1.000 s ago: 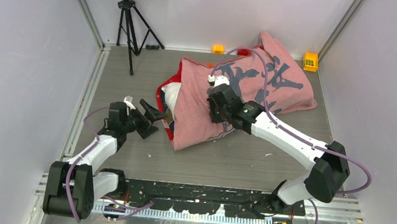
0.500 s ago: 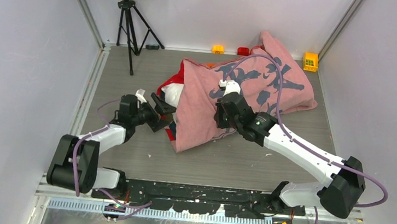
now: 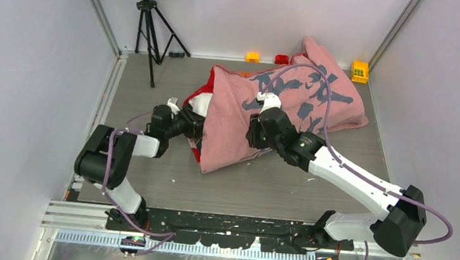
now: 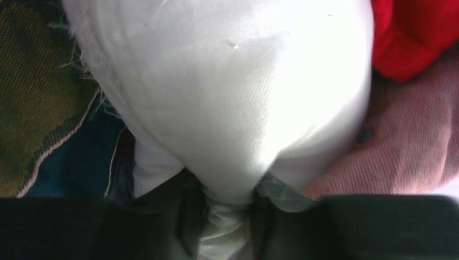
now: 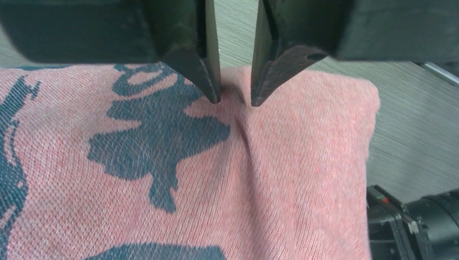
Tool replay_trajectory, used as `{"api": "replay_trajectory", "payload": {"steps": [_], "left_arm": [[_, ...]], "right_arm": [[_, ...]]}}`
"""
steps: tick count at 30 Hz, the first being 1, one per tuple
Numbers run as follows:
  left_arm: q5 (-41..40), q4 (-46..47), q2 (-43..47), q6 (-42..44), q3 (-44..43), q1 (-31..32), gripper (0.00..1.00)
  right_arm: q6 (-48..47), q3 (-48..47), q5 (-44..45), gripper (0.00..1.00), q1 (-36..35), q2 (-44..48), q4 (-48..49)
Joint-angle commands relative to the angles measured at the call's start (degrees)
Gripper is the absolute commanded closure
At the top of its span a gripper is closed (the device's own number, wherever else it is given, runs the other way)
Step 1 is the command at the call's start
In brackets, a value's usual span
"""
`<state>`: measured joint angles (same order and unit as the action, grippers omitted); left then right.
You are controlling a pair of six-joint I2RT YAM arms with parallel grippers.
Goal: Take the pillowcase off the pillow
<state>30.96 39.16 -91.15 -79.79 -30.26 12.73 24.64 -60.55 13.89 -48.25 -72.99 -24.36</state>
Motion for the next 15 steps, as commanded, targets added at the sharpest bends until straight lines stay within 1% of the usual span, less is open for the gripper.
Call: {"api": "replay_trajectory", "payload": {"steps": [1, 2, 3, 4, 5, 7, 9, 11, 12, 13, 14, 15], "left_arm": [[-1.1, 17.3, -4.5, -4.3, -1.3, -0.3, 0.84], [-0.6, 18.8, -5.4, -4.9, -1.1, -0.7, 0.92], [0.2, 19.6, -6.2, -5.2, -1.4, -1.1, 0.99], [1.4, 19.8, -7.0, -5.3, -1.7, -1.6, 1.0], [2.5, 20.4, -7.6, -5.3, -2.0, -2.0, 1.0], [4.5, 22.7, -8.8, -6.0, -1.8, -3.0, 1.0], [5.7, 24.5, -9.3, -6.7, -1.0, -4.4, 1.0], [6.9, 24.5, -9.1, -6.2, 0.1, -6.1, 1.0], [7.3, 24.0, -8.9, -5.7, 0.5, -6.8, 1.0], [7.6, 23.1, -8.7, -5.1, 0.9, -7.3, 1.0], [8.0, 22.5, -8.7, -4.7, 1.3, -7.7, 1.0], [8.4, 22.4, -8.8, -4.5, 1.4, -7.8, 1.0]], "right_arm": [[-0.4, 0.2, 2.0, 0.65, 0.0, 2.7, 0.7], [-0.6, 0.2, 2.3, 0.69, -0.1, 2.7, 0.7], [-0.8, 0.2, 2.6, 0.8, 0.0, 2.7, 0.7], [-0.8, 0.1, 2.9, 0.94, 0.0, 2.6, 0.7], [-0.8, 0.1, 3.1, 0.99, 0.0, 2.5, 0.7], [-1.1, -0.1, 3.7, 1.0, -0.1, 2.5, 0.6], [-1.1, -0.3, 6.1, 1.0, 0.0, 2.8, -0.2], [-1.5, -0.2, 8.2, 1.0, -0.1, 3.6, -0.9], [-2.5, -0.1, 7.6, 0.91, 0.0, 3.9, -0.7], [-3.6, 0.1, 6.1, 0.6, 0.0, 4.3, -0.4], [-4.5, 0.1, 4.4, 0.39, 0.0, 4.5, 0.1], [-5.0, 0.3, 2.9, 0.28, 0.0, 4.7, 0.8]]}}
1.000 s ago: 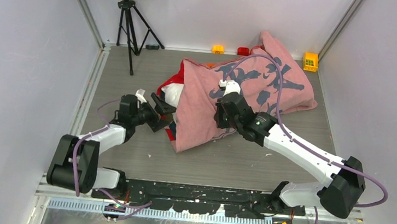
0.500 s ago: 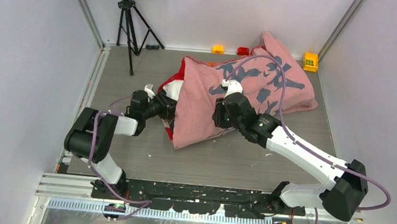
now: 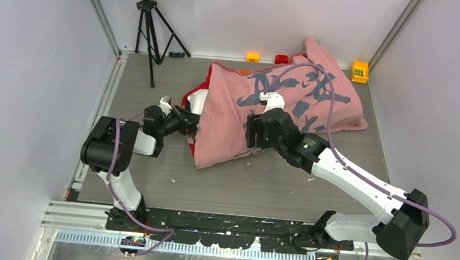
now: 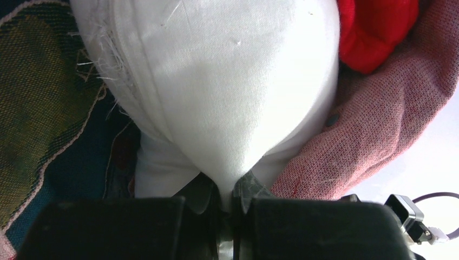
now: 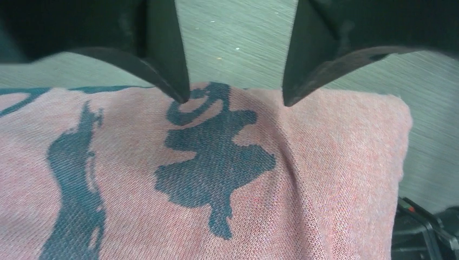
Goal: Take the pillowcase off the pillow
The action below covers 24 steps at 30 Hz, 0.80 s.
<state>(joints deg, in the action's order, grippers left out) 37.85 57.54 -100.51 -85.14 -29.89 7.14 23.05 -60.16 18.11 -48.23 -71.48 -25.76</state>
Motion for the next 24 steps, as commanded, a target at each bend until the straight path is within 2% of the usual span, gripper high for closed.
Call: {"api": "replay_trajectory", "payload": {"steps": [1, 4, 7, 9, 12, 14, 17, 21, 24], "left_arm": [[1.9, 4.3, 0.4, 1.0, 1.2, -2.3, 1.0], [2.3, 4.5, 0.2, 1.0, 1.8, -2.3, 1.0], [2.4, 4.4, 0.4, 1.2, 2.1, -2.3, 1.0], [2.5, 4.1, 0.7, 1.2, 2.2, -2.3, 1.0], [3.0, 2.5, 1.6, 1.9, 2.1, -2.3, 1.0], [3.4, -2.1, 3.4, 4.2, 1.7, -2.4, 1.0], [2.4, -11.9, 8.1, 10.4, 0.9, -2.9, 1.0], [-1.8, -34.5, 16.6, 22.8, -2.9, -3.4, 1.0], [-3.8, -44.3, 21.5, 27.2, -5.0, -5.8, 1.0]], "right_arm": [[-3.4, -0.2, -2.6, 0.22, 0.0, 3.1, 3.1], [-4.0, -2.4, -7.0, 0.2, 0.0, 0.5, 4.5], [-4.1, -6.9, -9.5, 0.3, 0.0, -5.0, 3.2], [-3.9, -9.4, -10.8, 0.4, 0.1, -8.7, 2.4], [-2.7, -11.0, -9.1, 0.66, 0.0, -11.8, 1.8], [-2.4, -10.7, -6.2, 0.83, 0.0, -11.8, 1.2], [-2.0, -9.2, 0.4, 0.99, 0.1, -9.6, 0.6], [-1.9, -6.5, 13.9, 1.0, 1.0, -4.4, -2.5], [-0.9, -2.9, 19.4, 1.0, 5.0, 1.0, -4.1]]}}
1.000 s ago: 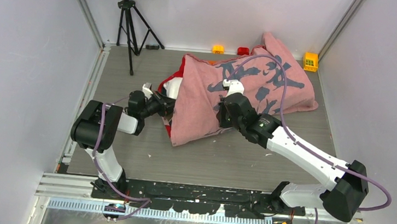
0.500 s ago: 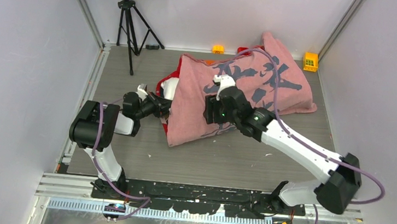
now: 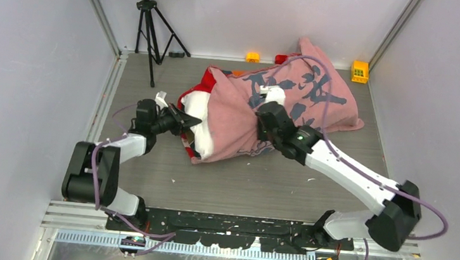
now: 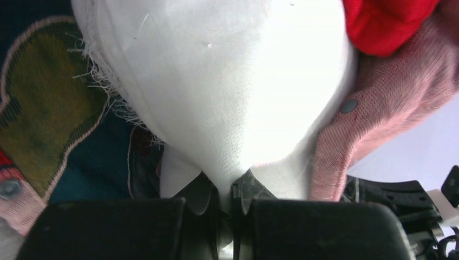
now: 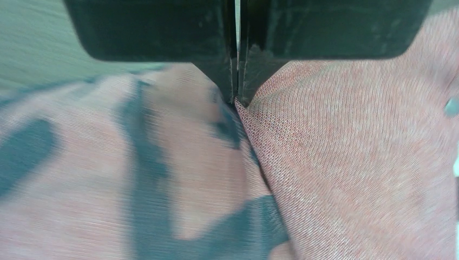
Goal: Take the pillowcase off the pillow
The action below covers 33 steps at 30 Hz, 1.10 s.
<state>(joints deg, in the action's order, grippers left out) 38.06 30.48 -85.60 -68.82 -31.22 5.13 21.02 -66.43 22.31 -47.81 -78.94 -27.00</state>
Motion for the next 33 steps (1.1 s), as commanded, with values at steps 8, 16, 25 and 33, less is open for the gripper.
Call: {"api": "replay_trajectory", "payload": {"steps": [8, 16, 25, 33], "left_arm": [[5.2, -16.7, 10.2, 8.0, -2.5, -15.8, 1.0], [4.2, -26.4, 21.4, 11.4, -3.0, -13.9, 1.0], [-3.2, -44.6, 34.0, 22.8, -9.9, -5.7, 1.0], [-5.0, -48.9, 36.6, 25.8, -14.5, -0.7, 1.0]], "right_arm": [[4.7, 12.7, 6.7, 1.0, 21.6, 22.2, -2.0], [-0.3, 10.4, -19.2, 0.5, 21.7, 20.7, -0.8], [-4.1, -7.4, -23.7, 0.28, 11.1, 10.5, -4.9], [-8.5, -25.2, -19.1, 0.28, 1.7, -5.2, -5.3]]}}
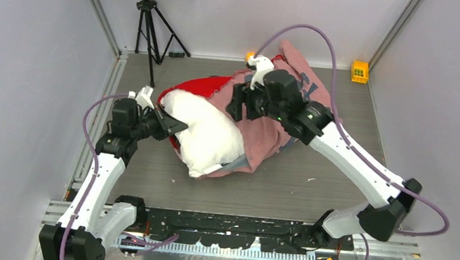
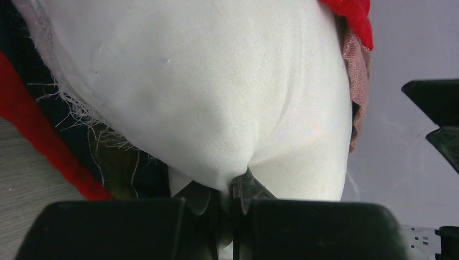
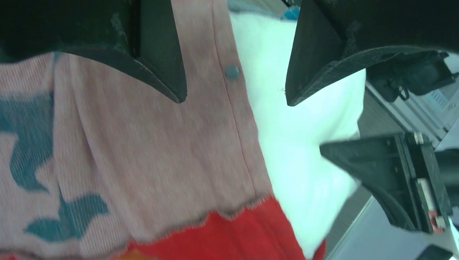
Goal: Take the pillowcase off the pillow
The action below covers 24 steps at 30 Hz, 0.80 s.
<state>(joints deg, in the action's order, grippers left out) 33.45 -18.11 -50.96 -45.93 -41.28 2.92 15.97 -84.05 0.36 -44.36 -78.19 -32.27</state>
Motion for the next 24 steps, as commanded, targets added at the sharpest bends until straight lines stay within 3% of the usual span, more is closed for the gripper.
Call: {"api": "replay_trajectory", "payload": {"steps": [1, 12, 20, 24], "left_arm": [[-0.3, -0.7, 1.9, 3.1, -5.0, 2.1, 1.0], [-3.3, -2.4, -0.1, 6.2, -9.0, 9.9, 1.0], [-6.0, -4.4, -1.6, 10.2, -12.4, 17.7, 1.0], [-6.6, -5.4, -1.1, 12.4, -13.5, 20.3, 1.0]], "right_arm": [[-3.9, -9.5, 3.0, 0.28, -2.3, -8.0, 0.1], [-10.9, -25.8, 9.1, 0.27, -6.0, -26.7, -0.2], [-13.4, -36.2, 30.6, 0.4, -4.8, -38.6, 0.9], [-11.1, -41.8, 32.6, 0.43, -1.0, -43.7, -2.7]]}}
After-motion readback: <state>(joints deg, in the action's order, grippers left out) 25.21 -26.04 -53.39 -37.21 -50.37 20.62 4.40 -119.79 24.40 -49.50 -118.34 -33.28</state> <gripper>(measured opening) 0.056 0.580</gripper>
